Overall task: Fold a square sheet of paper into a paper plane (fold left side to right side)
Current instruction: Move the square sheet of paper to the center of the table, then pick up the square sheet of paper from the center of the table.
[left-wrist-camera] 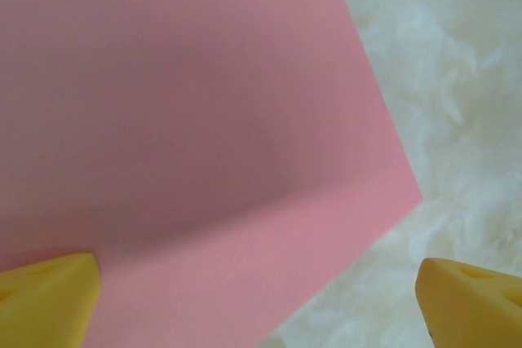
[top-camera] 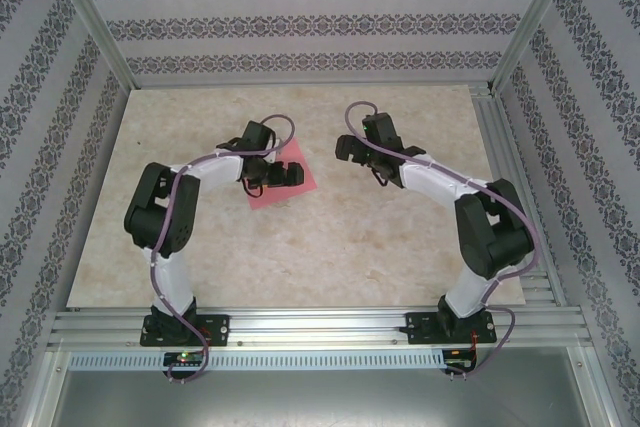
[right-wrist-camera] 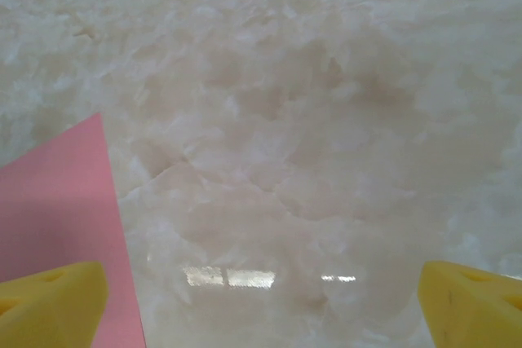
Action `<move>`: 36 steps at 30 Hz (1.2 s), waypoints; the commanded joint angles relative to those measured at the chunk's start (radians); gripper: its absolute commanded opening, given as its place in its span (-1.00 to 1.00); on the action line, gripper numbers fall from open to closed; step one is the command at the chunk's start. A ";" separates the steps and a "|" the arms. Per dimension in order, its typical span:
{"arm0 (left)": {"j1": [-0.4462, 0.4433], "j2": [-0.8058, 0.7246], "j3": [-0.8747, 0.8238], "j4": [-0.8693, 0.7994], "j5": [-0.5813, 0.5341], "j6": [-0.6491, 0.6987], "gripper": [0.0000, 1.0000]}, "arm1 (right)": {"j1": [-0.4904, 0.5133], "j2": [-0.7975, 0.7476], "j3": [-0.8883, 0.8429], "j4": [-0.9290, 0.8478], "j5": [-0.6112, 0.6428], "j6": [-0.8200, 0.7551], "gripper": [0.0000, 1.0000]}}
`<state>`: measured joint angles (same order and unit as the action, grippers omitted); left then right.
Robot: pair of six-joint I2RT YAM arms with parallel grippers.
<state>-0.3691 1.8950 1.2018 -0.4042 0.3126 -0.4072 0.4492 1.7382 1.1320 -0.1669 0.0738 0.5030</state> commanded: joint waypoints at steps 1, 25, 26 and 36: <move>-0.002 -0.085 0.003 0.037 0.020 -0.037 1.00 | 0.029 0.052 0.064 -0.010 -0.019 0.028 0.96; 0.167 -0.177 -0.230 0.188 0.142 -0.201 0.69 | 0.194 0.573 0.685 -0.211 -0.077 0.084 0.80; 0.167 -0.168 -0.234 0.195 0.140 -0.205 0.69 | 0.198 0.587 0.702 -0.224 -0.074 0.085 0.80; 0.167 -0.114 -0.262 0.230 0.118 -0.215 0.72 | 0.229 0.665 0.764 -0.307 -0.089 0.090 0.83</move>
<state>-0.1986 1.7645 0.9585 -0.2188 0.4400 -0.6098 0.6659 2.3749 1.8671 -0.4267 0.0021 0.5781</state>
